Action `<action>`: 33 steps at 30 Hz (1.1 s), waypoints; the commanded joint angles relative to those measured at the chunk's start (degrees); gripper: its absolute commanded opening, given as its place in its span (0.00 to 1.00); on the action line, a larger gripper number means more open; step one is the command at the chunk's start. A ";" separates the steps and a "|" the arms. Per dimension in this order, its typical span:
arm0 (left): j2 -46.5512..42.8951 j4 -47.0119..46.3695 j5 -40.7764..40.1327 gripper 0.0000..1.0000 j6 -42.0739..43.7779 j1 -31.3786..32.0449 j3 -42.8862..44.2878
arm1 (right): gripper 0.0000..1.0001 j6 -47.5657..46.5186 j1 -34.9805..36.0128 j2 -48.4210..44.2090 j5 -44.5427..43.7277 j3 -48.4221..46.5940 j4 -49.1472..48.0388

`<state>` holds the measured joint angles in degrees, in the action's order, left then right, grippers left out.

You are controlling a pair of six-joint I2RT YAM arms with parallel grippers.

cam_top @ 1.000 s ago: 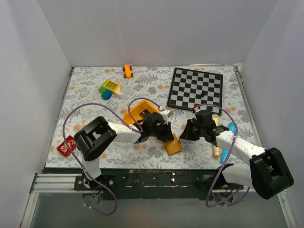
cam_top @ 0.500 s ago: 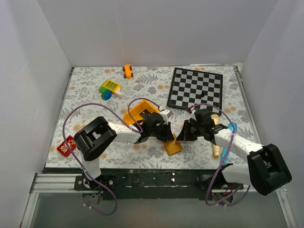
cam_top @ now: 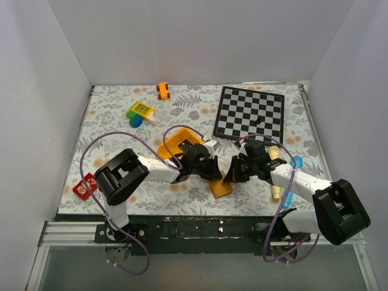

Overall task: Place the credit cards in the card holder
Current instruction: Close the card holder at the center of the board.

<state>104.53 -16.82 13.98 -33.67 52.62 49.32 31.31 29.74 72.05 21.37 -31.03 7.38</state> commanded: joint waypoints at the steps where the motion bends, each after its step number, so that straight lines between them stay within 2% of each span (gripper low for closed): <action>1: 0.06 2.84 -1.06 0.00 0.54 0.20 -0.81 | 0.01 0.24 0.94 0.98 -0.36 -1.14 -1.92; 23: -0.12 2.76 -1.15 0.00 0.36 0.20 -1.24 | 0.01 0.59 2.52 3.36 -6.07 -1.14 -2.45; 33: -0.03 2.58 -1.06 0.00 0.27 0.20 -1.24 | 0.01 -0.11 2.52 -3.93 -9.94 -1.58 3.16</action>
<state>104.53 -16.97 13.98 -33.69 52.62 49.23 32.27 32.05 70.96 13.89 -31.03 7.42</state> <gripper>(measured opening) 0.010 0.022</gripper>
